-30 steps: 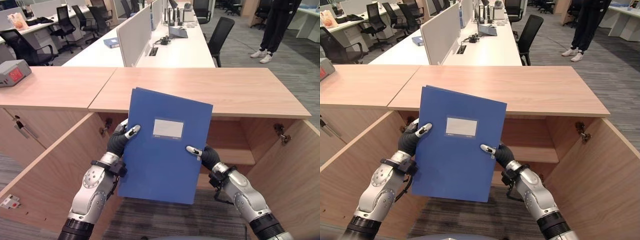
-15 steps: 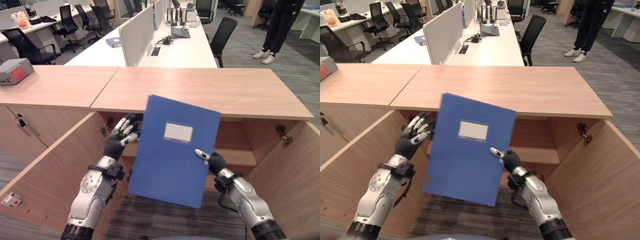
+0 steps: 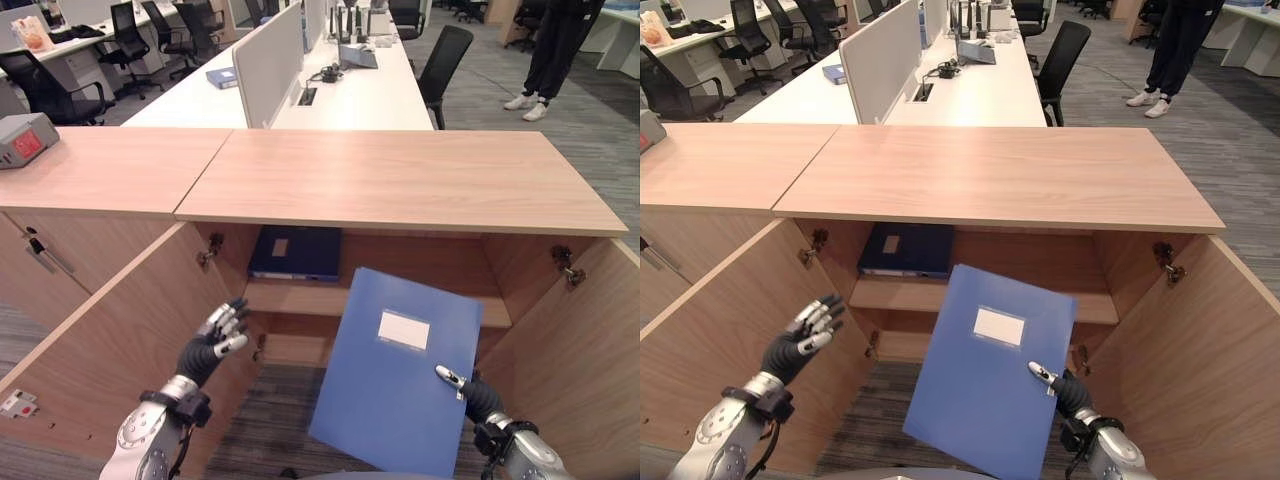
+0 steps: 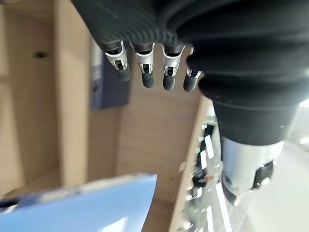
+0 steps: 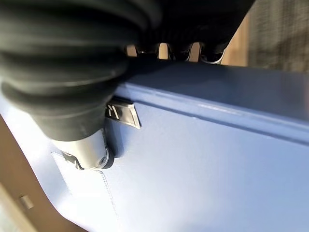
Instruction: Put the empty folder in the office cabinet
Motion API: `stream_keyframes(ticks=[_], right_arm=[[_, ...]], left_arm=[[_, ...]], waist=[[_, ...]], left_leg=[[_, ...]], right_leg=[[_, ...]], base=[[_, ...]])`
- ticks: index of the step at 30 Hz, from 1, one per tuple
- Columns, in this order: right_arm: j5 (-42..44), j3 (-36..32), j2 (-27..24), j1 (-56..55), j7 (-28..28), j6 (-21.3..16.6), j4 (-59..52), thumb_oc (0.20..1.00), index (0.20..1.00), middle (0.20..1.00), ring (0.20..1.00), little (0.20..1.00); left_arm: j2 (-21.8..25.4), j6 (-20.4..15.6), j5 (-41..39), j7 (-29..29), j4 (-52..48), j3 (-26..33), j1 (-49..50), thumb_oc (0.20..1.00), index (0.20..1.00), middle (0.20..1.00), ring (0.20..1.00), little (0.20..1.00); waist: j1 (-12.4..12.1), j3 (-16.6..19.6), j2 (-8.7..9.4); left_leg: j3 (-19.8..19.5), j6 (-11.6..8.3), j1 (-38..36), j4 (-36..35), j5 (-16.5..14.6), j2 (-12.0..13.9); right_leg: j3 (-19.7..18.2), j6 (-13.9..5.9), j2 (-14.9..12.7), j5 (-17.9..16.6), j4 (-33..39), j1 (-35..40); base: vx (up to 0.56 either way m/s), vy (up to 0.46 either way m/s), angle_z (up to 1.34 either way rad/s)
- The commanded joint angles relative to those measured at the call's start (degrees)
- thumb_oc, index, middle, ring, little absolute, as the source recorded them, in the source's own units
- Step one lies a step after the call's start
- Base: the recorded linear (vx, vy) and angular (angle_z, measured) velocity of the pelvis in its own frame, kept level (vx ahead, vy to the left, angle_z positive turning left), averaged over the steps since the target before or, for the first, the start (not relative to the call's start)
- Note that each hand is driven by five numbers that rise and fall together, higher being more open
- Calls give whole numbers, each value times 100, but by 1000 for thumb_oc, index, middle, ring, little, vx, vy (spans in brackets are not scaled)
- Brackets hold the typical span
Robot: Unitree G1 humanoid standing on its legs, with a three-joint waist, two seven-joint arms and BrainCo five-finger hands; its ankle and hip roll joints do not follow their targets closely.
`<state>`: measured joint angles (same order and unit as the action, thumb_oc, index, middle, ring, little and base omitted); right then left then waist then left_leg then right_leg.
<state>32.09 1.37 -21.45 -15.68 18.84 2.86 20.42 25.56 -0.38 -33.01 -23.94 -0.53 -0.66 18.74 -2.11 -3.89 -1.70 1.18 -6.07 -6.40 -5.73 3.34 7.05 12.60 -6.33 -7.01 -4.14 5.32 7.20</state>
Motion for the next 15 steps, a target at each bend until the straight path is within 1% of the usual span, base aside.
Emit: stream_keyframes(ticks=[1, 3, 4, 6, 7, 9, 10, 11, 15], right_arm=[[58, -60, 163, 525, 99, -316, -48, 200, 200, 200, 200, 200], [107, -99, 291, 620, -104, -407, 361, 200, 200, 200, 200, 200], [107, -100, 291, 621, -103, -408, 362, 200, 200, 200, 200, 200], [293, -215, 500, 789, -469, -529, 706, 200, 200, 200, 200, 200], [297, -218, 499, 800, -471, -536, 716, 200, 200, 200, 200, 200], [519, -277, 661, 990, -737, -619, 955, 200, 200, 200, 200, 200], [522, -281, 661, 1001, -737, -625, 966, 200, 200, 200, 200, 200], [724, -366, 788, 1191, -964, -702, 1144, 200, 200, 200, 200, 200], [1103, -432, 975, 1634, -1426, -912, 1424, 200, 200, 200, 200, 200]], left_arm=[[291, -187, 184, -221, 28, 25, -237, 1000, 1000, 1000, 1000, 1000], [275, -210, 427, -180, 548, -200, -253, 1000, 1000, 1000, 1000, 1000], [275, -211, 427, -180, 550, -201, -255, 1000, 1000, 1000, 1000, 1000], [214, -234, 785, -25, 1256, -425, -304, 1000, 1000, 1000, 1000, 1000], [209, -249, 790, -23, 1282, -436, -327, 1000, 1000, 1000, 1000, 1000], [181, -281, 1077, 132, 1673, -612, -401, 1000, 1000, 1000, 1000, 1000], [177, -292, 1082, 135, 1690, -620, -418, 1000, 1000, 1000, 1000, 1000], [196, -352, 1401, 231, 1902, -762, -422, 1000, 1000, 1000, 1000, 1000], [-54, -334, 1604, 545, 2691, -997, -609, 1000, 1000, 1000, 1000, 1000]], waist=[[46, -173, 179], [66, -177, 167], [65, -178, 167], [74, -168, 142], [69, -174, 140], [65, -178, 113], [60, -182, 113], [37, -177, 95], [-30, -204, 84]], left_leg=[[226, 113, -147, 73, -633, -183], [233, 126, -130, 73, -630, -194], [233, 126, -130, 73, -630, -194], [230, 143, -126, 73, -635, -202], [230, 144, -125, 73, -636, -203], [224, 153, -116, 73, -639, -219], [225, 154, -115, 73, -640, -220], [229, 160, -116, 73, -653, -230], [211, 171, -93, 73, -655, -244]], right_leg=[[12, -280, -270, 699, -282, 222], [2, -283, -269, 695, -287, 198], [1, -283, -269, 695, -287, 197], [-4, -295, -279, 689, -300, 186], [-4, -295, -280, 690, -301, 184], [-14, -296, -284, 685, -318, 161], [-14, -297, -285, 686, -318, 159], [-11, -306, -291, 685, -322, 153], [-12, -312, -298, 697, -342, 130]], base=[[0, 0, 0], [0, 0, 0], [0, 0, 0], [0, 0, 0], [0, 0, 0], [0, 0, 0], [15, 33, 0], [17, 37, 0], [4, 10, 0]])
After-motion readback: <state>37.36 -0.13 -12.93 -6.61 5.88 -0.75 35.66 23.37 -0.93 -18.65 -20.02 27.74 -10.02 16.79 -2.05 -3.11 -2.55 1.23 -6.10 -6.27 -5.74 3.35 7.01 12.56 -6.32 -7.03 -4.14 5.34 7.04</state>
